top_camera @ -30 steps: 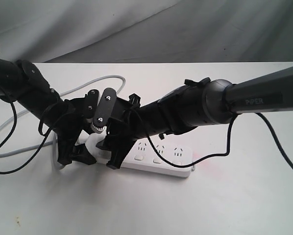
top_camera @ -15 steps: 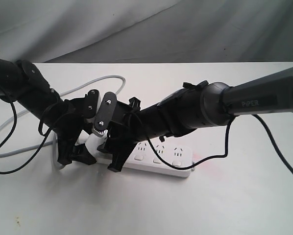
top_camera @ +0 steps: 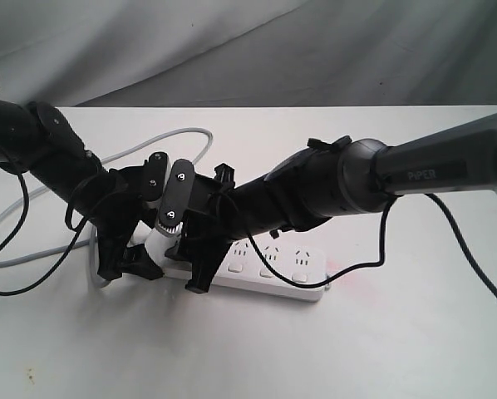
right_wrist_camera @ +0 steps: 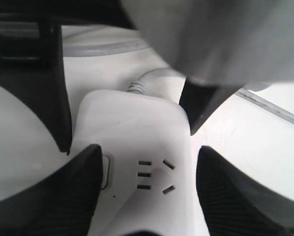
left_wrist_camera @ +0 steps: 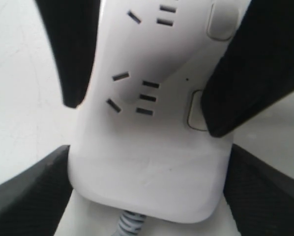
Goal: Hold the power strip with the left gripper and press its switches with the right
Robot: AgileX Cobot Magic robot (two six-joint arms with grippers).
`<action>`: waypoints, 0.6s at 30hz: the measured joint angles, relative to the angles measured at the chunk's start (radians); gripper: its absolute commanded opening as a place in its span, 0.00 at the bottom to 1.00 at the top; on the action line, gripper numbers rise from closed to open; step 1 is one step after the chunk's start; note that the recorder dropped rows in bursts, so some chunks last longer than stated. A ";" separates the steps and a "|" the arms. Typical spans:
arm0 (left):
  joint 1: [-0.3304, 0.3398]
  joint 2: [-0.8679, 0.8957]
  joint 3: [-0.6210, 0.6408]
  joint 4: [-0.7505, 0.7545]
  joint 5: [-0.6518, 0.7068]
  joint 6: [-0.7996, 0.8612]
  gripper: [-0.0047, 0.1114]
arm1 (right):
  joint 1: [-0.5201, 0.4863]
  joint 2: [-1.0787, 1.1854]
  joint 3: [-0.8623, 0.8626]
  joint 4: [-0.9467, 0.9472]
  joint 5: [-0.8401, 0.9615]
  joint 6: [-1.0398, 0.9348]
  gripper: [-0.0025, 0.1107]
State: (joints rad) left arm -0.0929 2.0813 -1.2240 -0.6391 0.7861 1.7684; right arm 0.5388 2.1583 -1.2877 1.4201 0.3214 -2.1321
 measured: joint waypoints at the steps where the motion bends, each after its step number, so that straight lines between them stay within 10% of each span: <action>1: 0.000 0.000 0.000 0.000 0.000 0.000 0.67 | 0.000 0.002 0.000 -0.002 0.000 0.000 0.50; 18: 0.000 0.000 0.000 0.000 0.000 0.000 0.67 | 0.000 0.011 -0.001 -0.030 -0.010 0.004 0.50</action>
State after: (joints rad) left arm -0.0929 2.0813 -1.2240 -0.6391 0.7861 1.7684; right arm 0.5388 2.1694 -1.2883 1.3901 0.3115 -2.1280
